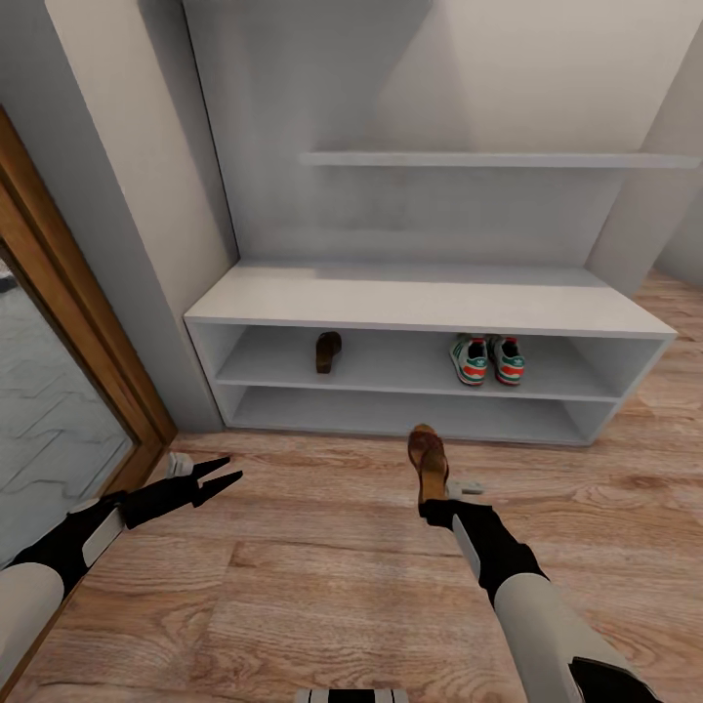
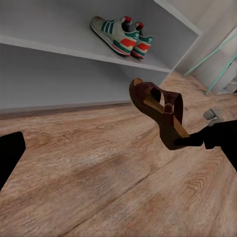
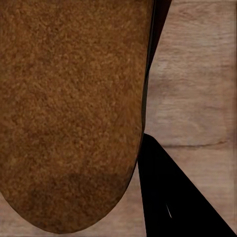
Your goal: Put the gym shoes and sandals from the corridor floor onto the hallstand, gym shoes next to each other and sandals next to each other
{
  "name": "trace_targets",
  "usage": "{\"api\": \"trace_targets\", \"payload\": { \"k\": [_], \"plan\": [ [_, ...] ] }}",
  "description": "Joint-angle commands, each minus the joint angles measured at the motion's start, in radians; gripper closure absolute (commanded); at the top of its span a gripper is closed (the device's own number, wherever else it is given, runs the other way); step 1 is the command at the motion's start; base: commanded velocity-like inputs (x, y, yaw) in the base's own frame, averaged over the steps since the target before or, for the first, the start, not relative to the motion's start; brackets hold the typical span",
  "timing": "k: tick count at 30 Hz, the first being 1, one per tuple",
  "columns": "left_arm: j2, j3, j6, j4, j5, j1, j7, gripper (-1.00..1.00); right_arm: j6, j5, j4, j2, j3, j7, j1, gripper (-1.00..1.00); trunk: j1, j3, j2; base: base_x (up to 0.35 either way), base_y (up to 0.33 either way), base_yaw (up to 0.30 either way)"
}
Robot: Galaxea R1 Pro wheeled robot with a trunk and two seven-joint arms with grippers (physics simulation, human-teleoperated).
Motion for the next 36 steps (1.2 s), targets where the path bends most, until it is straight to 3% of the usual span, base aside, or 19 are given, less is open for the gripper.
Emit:
{"api": "trace_targets", "payload": {
  "k": [1, 12, 30, 36],
  "plan": [
    [0.001, -0.008, -0.003, 0.001, 0.009, -0.001, 0.0, -1.0, 0.005, 0.006, -0.004, 0.002, -0.006, -0.001, 0.0, 1.0, 0.0, -0.001, 0.0, 0.0, 0.0, 0.0],
    [0.001, -0.008, -0.003, 0.001, 0.009, -0.001, 0.001, -1.0, 0.007, 0.007, -0.105, 0.002, -0.006, -0.002, 0.0, 1.0, 0.0, -0.007, 0.0, 0.0, 0.0, 0.137],
    [0.0, -0.008, -0.003, 0.001, 0.009, -0.001, 0.001, -1.0, 0.007, 0.009, -0.114, 0.002, -0.007, -0.002, 0.0, 1.0, 0.0, -0.024, 0.0, 0.0, 0.0, 0.245],
    [0.0, -0.008, -0.003, 0.001, 0.009, -0.001, 0.0, -1.0, 0.007, 0.009, -0.122, 0.002, -0.009, -0.002, 0.0, 1.0, 0.0, -0.026, 0.0, 0.0, 0.0, 0.081]
  ]
}}
